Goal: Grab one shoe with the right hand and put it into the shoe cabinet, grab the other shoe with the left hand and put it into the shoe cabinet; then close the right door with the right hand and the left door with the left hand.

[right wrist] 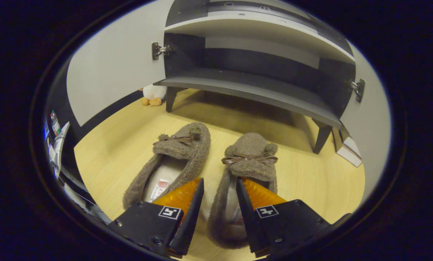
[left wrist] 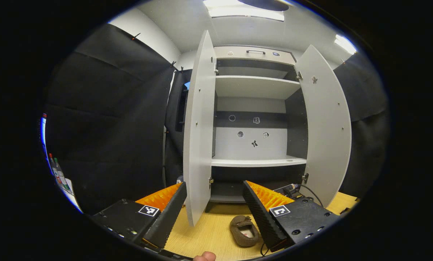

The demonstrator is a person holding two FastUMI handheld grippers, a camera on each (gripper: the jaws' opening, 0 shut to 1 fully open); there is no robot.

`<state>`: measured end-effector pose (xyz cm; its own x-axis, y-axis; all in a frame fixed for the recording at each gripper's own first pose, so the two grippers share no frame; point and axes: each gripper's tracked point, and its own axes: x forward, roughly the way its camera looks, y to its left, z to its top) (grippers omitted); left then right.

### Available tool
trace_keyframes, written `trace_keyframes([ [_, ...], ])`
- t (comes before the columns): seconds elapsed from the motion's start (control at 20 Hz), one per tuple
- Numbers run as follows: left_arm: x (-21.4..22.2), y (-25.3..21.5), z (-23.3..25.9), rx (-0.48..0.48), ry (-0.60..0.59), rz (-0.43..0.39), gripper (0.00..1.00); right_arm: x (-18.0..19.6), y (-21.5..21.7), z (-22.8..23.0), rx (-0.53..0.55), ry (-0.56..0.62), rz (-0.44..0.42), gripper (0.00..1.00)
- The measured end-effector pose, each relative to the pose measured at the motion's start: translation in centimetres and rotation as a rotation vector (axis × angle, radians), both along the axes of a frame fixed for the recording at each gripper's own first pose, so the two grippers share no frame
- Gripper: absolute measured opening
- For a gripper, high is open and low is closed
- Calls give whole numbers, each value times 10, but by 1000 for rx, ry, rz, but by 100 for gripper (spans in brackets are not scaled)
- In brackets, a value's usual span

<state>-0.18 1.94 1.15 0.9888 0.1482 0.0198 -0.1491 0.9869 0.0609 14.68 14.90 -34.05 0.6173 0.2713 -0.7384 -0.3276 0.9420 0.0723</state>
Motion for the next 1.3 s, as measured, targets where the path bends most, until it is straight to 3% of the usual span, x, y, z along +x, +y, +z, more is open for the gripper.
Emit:
trace_keyframes([
  [0.05,0,-1,0,-6,0,-4,95,6,-3,-4,-29,-6,-12,58],
  [0.15,0,-1,-2,-7,4,-12,95,15,-1,-10,-50,-2,-21,40],
  [0.35,-1,-1,-7,-11,23,-19,95,27,6,-21,-59,10,-26,33],
  [0.7,-1,0,-8,7,29,-20,95,30,0,-19,-21,-17,-88,6],
  [1.05,0,-6,-3,16,3,-72,95,24,-18,28,32,-136,-90,4],
  [1.3,0,-12,-4,14,-21,-135,95,17,-44,123,113,-278,-154,4],
])
